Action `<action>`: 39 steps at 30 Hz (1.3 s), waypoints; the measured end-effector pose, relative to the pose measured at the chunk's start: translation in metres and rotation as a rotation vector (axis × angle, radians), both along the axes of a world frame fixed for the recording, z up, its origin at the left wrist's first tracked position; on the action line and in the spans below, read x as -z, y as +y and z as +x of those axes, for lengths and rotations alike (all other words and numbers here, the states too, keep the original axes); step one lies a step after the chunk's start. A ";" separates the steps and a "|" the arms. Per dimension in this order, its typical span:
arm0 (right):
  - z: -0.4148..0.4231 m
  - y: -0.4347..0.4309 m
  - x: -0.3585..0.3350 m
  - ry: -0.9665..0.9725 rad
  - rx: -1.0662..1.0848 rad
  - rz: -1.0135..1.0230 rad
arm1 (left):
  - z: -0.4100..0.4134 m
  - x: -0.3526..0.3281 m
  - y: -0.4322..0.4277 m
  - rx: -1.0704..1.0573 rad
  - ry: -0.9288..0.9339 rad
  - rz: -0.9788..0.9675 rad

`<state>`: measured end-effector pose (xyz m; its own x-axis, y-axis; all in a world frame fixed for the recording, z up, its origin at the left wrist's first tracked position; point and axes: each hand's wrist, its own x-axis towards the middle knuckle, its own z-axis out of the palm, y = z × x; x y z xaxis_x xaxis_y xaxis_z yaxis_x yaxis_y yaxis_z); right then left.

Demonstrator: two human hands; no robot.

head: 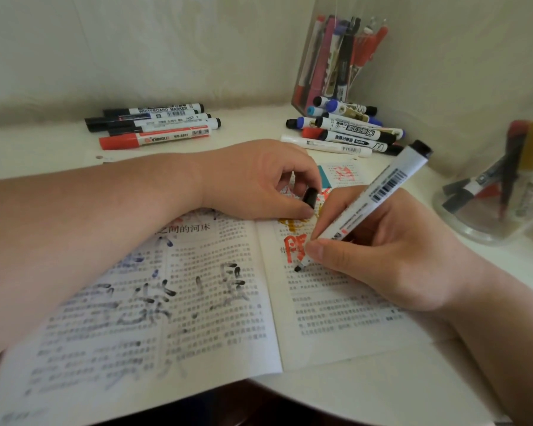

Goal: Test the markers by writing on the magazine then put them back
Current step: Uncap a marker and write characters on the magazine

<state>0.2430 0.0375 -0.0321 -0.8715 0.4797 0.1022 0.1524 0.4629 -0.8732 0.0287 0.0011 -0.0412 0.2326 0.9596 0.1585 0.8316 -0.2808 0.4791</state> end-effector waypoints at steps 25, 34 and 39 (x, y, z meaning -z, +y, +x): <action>0.003 0.005 0.001 0.014 -0.050 0.029 | -0.001 0.001 0.000 -0.005 -0.019 -0.004; 0.006 0.005 -0.003 -0.026 -0.058 -0.085 | -0.002 0.002 0.001 0.001 -0.017 0.003; 0.006 0.005 -0.001 -0.001 -0.121 -0.118 | -0.002 0.002 0.001 0.001 -0.015 0.002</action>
<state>0.2492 0.0421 -0.0311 -0.9237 0.3799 0.0499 0.1031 0.3720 -0.9225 0.0266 0.0019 -0.0434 0.2311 0.9590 0.1640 0.8243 -0.2825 0.4906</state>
